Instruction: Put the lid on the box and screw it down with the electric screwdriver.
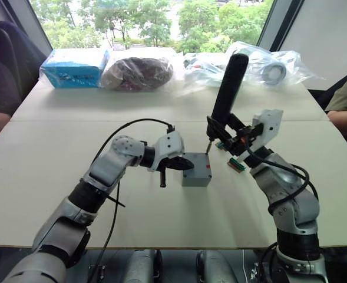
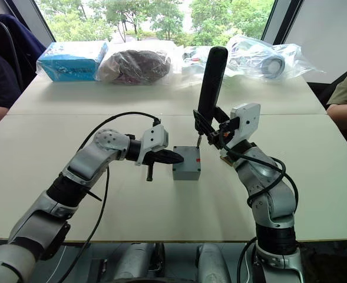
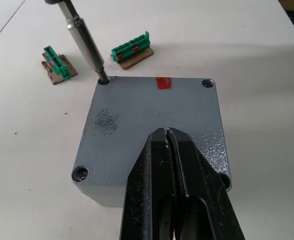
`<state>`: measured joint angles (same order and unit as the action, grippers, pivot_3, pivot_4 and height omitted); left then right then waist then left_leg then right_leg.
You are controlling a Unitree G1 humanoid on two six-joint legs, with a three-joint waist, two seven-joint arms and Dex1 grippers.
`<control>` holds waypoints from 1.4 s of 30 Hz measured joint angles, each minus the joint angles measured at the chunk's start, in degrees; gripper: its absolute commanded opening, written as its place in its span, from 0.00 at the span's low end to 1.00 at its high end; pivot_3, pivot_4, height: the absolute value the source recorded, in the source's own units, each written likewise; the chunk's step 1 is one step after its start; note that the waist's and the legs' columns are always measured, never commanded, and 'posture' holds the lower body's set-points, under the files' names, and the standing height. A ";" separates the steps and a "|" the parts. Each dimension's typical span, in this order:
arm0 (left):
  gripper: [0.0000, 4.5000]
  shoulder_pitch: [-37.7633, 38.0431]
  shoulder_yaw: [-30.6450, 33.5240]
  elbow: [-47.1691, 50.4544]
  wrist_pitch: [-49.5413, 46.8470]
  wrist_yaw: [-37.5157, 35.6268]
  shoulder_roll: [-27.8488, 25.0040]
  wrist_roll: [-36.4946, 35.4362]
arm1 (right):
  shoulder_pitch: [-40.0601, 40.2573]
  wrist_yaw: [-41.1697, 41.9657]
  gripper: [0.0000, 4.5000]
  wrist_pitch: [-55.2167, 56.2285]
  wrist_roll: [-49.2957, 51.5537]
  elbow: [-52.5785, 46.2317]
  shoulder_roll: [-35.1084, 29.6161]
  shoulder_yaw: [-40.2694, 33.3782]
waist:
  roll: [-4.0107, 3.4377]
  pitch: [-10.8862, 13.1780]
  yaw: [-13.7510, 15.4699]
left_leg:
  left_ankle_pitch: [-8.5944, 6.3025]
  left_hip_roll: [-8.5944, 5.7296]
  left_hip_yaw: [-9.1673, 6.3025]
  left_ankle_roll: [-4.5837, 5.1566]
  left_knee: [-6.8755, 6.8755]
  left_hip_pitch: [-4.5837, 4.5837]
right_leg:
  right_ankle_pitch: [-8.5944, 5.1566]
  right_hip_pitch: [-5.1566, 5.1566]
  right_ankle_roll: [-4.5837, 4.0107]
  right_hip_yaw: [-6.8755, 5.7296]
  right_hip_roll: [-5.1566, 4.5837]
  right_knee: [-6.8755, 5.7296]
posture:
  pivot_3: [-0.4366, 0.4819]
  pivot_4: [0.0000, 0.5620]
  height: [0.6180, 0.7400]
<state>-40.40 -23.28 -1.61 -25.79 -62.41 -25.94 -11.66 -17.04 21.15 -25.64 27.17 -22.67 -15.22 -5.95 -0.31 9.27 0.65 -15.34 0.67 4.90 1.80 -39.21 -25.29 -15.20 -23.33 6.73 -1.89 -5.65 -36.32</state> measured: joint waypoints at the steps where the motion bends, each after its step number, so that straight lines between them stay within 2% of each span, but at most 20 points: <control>1: 0.00 0.01 0.00 -0.01 0.00 0.03 0.00 0.00 | 0.10 -0.09 0.40 0.46 -0.09 0.19 0.27 0.07 | 0.00 0.00 0.00 | 0.00 0.00 0.00 0.00 0.00 0.00 | 0.00 0.00 0.00 0.00 0.00 0.00 | 0.48 0.27 1.00; 16: 0.00 1.51 0.11 1.08 -1.23 0.09 -0.17 -0.04 | 2.91 0.47 0.40 3.57 -2.22 -0.39 0.37 2.32 | 0.28 -0.46 -0.04 | -0.02 0.04 -0.01 0.02 0.03 0.24 | -0.01 0.26 -0.01 0.00 0.02 0.04 | 0.48 0.27 1.00; 21: 0.00 2.18 -0.12 1.73 -2.14 -0.11 -0.58 -0.03 | 3.74 0.43 0.40 3.72 -3.51 -0.25 0.30 2.83 | 0.40 -0.64 -0.08 | -0.29 0.07 0.00 0.44 0.17 0.98 | -0.09 0.98 -0.13 -0.01 0.02 0.18 | 0.48 0.27 1.00; 42: 0.00 2.59 -0.58 1.76 -2.39 -0.11 -0.55 1.03 | 4.85 -0.21 0.40 4.67 -6.15 0.52 -0.17 4.90 | 0.87 -1.64 -0.05 | -0.33 0.14 -0.02 0.47 0.22 1.08 | -0.25 1.05 -0.43 0.00 0.00 0.18 | 0.48 0.27 1.00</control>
<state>-37.81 -23.85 0.15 -28.18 -62.52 -26.49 -10.63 -12.19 20.94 -20.98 21.02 -22.15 -15.39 -1.04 0.56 7.63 0.60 -15.67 0.81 4.88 2.26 -39.00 -24.21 -15.45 -22.29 6.29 -1.90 -5.65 -36.14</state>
